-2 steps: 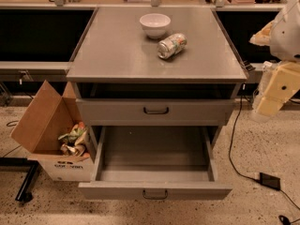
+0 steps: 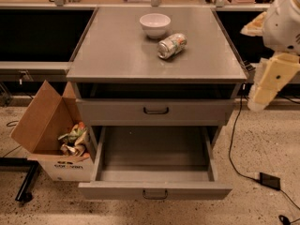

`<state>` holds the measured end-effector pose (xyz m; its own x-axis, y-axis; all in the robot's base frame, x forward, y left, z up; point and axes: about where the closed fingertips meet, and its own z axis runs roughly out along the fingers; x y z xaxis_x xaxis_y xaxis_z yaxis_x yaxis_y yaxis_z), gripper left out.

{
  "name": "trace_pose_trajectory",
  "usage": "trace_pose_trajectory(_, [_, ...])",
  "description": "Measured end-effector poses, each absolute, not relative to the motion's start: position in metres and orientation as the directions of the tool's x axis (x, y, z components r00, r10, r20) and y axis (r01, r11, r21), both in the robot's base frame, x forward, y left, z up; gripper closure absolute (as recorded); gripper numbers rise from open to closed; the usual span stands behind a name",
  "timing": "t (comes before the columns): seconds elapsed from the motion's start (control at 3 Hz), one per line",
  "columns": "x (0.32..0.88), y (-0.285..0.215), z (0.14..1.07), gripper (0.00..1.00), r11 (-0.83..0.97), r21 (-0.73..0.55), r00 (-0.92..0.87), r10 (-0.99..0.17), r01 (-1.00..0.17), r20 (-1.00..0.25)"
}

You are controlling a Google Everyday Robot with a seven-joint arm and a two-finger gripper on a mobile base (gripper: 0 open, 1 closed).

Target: Place 7up can into middle drawer

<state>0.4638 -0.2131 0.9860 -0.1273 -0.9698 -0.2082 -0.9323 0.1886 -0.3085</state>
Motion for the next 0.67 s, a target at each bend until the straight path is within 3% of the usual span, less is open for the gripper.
trace_pose_trajectory(0.67, [0.573, -0.212, 0.964, 0.0, -0.047, -0.353, 0.135, -0.964, -0.934, -0.231])
